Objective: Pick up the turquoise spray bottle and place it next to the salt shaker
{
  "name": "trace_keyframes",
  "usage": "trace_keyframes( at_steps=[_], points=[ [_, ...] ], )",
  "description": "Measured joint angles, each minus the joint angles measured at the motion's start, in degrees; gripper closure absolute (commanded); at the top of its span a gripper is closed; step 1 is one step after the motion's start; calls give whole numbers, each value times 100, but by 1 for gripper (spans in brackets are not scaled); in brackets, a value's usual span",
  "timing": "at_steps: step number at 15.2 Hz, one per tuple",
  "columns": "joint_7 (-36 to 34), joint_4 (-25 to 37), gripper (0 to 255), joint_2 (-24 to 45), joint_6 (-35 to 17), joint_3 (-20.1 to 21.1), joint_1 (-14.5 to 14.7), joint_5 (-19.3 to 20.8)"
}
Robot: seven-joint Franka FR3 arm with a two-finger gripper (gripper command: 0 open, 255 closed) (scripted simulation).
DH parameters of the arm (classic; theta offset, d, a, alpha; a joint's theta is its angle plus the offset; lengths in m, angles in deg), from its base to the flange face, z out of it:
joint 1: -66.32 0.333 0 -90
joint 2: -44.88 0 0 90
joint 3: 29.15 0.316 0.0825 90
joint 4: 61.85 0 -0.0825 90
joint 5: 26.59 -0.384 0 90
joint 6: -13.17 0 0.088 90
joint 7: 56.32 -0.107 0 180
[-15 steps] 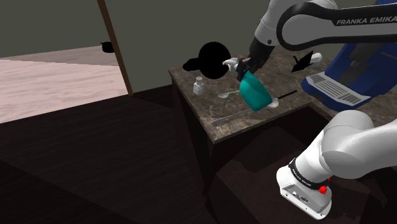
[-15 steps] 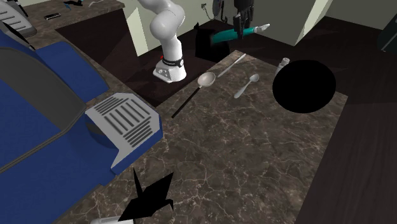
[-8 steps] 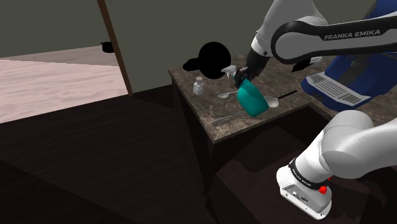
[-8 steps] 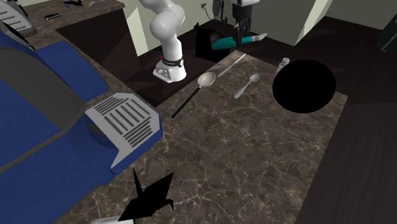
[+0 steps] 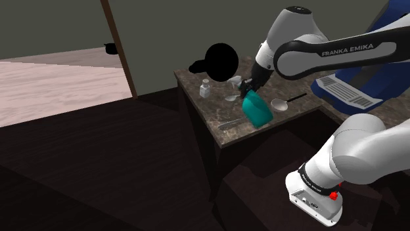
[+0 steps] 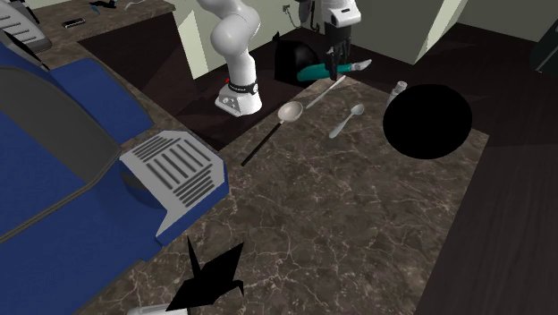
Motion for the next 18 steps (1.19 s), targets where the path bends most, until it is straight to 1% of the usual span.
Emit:
trace_keyframes(
  at_steps=[11,17,18],
  points=[
    [-9,-518,255,506,-1024,-51,0,32],
    [-1,-540,255,545,-1088,-61,-4,36],
    [-1,-540,0,545,-1088,-61,-4,36]
  ],
)
